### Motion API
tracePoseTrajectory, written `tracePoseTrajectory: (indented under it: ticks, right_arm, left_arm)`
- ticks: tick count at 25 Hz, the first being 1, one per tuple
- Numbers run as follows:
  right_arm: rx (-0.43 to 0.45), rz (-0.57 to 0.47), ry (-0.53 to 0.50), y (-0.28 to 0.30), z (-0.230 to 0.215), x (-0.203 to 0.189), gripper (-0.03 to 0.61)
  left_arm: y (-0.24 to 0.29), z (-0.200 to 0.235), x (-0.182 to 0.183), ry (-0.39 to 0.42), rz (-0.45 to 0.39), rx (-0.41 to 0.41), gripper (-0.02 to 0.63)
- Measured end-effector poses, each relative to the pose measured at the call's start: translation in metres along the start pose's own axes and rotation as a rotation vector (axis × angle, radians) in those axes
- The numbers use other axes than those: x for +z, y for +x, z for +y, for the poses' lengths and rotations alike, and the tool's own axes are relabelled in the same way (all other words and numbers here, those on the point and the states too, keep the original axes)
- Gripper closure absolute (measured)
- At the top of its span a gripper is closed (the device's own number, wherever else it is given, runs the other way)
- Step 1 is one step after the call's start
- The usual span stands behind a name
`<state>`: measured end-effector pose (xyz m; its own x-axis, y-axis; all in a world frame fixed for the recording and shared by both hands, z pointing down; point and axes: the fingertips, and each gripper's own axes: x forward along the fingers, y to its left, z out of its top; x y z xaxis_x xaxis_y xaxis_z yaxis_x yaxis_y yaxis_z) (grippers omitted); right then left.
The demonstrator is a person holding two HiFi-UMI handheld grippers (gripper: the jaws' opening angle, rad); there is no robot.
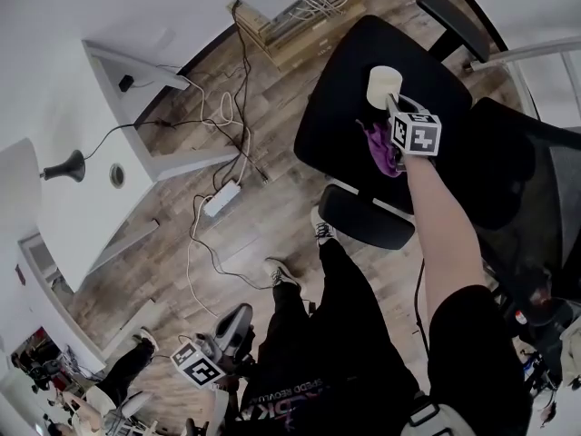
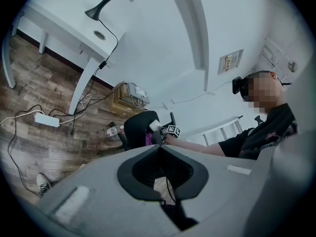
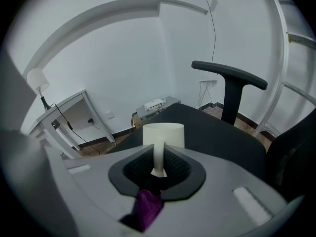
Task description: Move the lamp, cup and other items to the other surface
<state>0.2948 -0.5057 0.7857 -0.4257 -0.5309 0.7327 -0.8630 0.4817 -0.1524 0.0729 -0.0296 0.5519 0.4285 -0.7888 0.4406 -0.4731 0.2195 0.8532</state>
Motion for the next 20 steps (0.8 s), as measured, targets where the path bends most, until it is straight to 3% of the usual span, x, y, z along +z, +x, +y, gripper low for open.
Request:
tracePoseTrajectory:
  ticks: [12, 20]
  right_arm:
    - [0.026, 0.112, 0.009, -0.010, 0.002, -0.031, 0.502]
    - [-0.009, 0.154, 0.028, -0.036, -0.005, -0.053, 0.497]
  left_arm:
    - [-0.005, -0.005, -0.002, 0.007, -0.041, -0.024, 0.621]
    - [-0.011, -0.007, 0.000, 0.021, -0.067, -0.052, 0.621]
